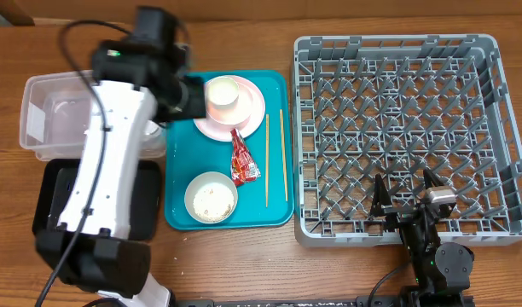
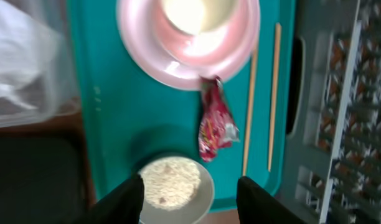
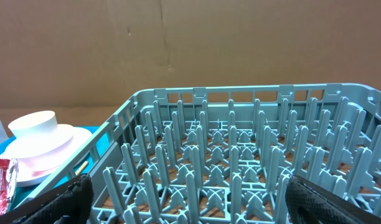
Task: Sort waste into correct bins and load items into the dishwasher
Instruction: 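Carry the tissue left and drop it into the clear plastic bin, then move the left gripper to the red wrapper and grasp it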
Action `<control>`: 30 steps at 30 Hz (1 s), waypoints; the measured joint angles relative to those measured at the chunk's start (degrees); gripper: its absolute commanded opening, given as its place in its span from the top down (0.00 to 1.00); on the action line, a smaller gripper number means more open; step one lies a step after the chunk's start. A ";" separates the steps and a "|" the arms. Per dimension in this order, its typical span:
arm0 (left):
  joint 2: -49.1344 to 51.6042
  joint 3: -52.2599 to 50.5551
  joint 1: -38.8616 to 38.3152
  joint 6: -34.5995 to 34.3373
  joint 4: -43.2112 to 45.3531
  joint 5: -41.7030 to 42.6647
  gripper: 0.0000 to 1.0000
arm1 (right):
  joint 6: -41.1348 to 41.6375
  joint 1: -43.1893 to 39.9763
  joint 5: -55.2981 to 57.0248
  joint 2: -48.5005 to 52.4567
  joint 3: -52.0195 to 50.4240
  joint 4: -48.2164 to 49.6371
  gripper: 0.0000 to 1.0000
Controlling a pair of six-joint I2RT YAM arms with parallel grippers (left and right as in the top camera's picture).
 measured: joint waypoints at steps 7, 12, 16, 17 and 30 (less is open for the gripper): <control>0.02 -12.55 -8.44 -5.55 9.38 -1.27 0.53 | 0.04 0.00 -0.02 0.00 0.00 0.00 0.00; 0.13 -21.31 -13.18 -8.04 18.80 -2.32 0.51 | 0.02 0.00 -0.02 0.00 0.00 0.00 0.00; 0.13 -25.64 -15.04 -9.07 23.58 -2.80 0.50 | 0.04 0.00 0.00 0.00 0.00 0.02 0.00; 0.13 -26.38 -15.17 -9.38 24.15 -3.06 0.49 | 0.02 0.00 -0.02 0.00 0.00 -0.02 0.00; 0.13 -35.54 -15.19 -13.44 35.21 -9.44 0.46 | 0.02 0.00 0.00 0.00 0.00 0.00 0.00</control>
